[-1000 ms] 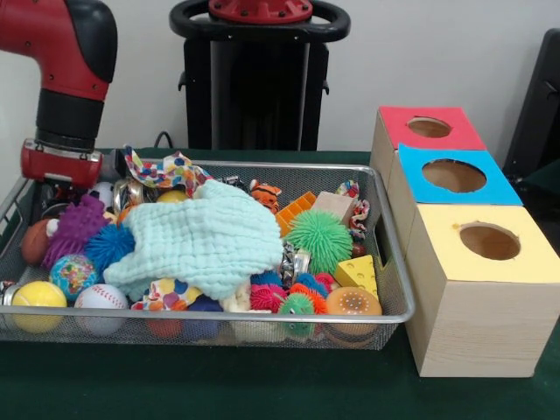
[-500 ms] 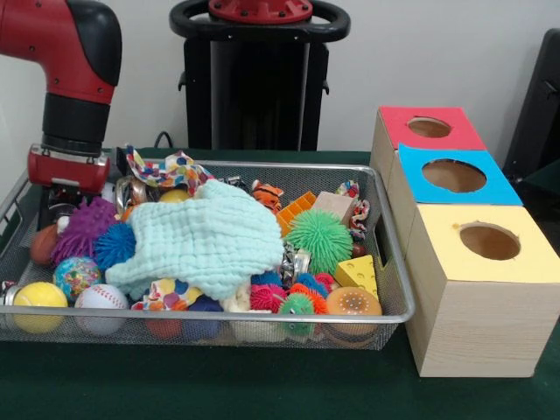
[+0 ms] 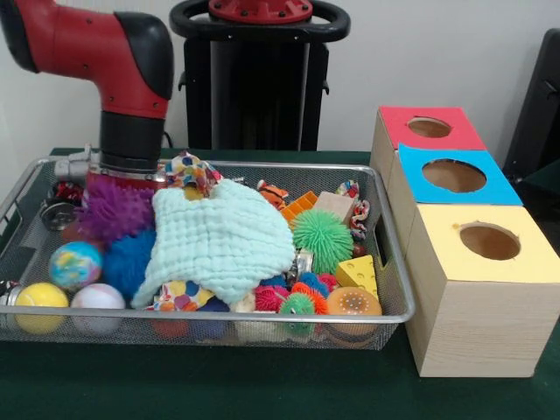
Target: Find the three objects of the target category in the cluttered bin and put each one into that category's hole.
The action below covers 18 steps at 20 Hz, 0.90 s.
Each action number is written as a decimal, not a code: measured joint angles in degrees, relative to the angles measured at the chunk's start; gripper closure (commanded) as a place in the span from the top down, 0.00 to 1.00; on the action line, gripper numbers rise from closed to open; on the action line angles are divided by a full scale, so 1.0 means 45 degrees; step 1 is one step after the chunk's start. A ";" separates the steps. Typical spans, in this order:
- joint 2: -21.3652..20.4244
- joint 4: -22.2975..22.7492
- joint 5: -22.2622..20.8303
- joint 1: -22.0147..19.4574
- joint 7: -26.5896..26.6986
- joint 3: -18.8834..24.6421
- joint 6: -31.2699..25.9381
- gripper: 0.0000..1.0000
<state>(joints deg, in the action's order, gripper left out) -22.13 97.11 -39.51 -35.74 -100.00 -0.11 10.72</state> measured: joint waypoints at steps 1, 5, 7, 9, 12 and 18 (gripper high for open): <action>0.0034 0.0048 0.0257 0.0169 -0.0045 -0.0004 0.0106 1.00; 0.0255 0.0370 0.1765 0.1256 -0.0257 -0.0096 0.0820 1.00; 0.0330 0.0578 0.2424 0.1711 -0.0391 -0.0216 0.1038 1.00; 0.0361 0.0772 0.3000 0.2071 -0.0543 -0.0342 0.1175 1.00; 0.0352 0.1059 0.3857 0.2457 -0.0776 -0.0562 0.1397 1.00; 0.0344 0.1378 0.4554 0.2552 -0.1042 -0.0827 0.1661 1.00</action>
<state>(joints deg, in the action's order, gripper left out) -20.58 103.31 -19.01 -24.25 -104.68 -3.83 18.20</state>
